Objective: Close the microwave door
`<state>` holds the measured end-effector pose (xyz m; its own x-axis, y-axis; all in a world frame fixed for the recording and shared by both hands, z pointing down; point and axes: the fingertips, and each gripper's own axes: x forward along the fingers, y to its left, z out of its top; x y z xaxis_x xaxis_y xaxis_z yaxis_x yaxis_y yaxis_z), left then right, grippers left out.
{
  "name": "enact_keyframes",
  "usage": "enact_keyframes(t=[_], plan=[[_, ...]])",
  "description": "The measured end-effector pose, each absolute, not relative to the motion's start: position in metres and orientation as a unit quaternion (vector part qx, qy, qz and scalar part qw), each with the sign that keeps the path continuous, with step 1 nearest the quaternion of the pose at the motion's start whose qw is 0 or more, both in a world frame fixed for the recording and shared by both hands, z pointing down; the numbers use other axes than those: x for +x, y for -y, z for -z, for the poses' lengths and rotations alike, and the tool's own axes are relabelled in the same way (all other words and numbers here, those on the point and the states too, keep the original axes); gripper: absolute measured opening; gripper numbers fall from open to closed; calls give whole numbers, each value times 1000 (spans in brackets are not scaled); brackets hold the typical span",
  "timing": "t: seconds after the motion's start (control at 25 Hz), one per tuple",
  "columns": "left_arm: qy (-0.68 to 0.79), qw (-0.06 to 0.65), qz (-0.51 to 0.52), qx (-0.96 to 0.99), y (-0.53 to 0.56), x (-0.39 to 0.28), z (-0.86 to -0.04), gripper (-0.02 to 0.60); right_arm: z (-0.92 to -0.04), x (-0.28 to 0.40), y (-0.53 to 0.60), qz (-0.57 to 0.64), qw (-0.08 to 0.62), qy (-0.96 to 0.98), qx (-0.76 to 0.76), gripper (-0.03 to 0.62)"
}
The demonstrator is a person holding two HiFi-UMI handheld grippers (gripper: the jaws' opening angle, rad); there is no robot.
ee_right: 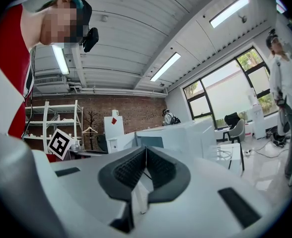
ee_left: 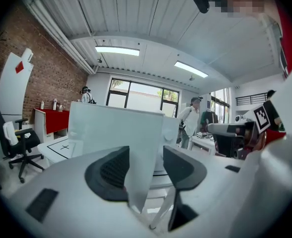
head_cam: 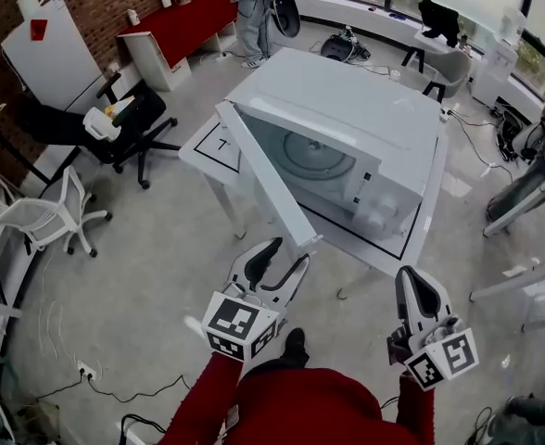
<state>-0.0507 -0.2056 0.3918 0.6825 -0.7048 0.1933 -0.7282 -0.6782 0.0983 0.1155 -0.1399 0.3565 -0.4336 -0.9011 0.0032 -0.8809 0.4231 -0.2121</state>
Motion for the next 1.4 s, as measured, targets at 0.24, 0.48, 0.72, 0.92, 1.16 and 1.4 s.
enact_keyframes(t=[0.24,0.48,0.72,0.92,1.16,1.4], plan=[[377,83,-68,920,212,-43,-393,215,-361,119,150,94,51,-836,-538,15],[359,81,-69,927,218,-32,-394,215,-360,123,155,95,51,-830,-547,15],[341,79,-70,934,227,-21,-395,216,-363,124,162,97,50,-827,-552,15],[319,76,-71,942,233,-7,-395,216,-365,124,167,97,47,-825,-554,15],[301,73,-68,948,247,9,-395,215,-364,121,169,98,44,-821,-560,14],[288,79,-53,953,264,23,-392,215,-366,127,165,99,43,-812,-574,15]])
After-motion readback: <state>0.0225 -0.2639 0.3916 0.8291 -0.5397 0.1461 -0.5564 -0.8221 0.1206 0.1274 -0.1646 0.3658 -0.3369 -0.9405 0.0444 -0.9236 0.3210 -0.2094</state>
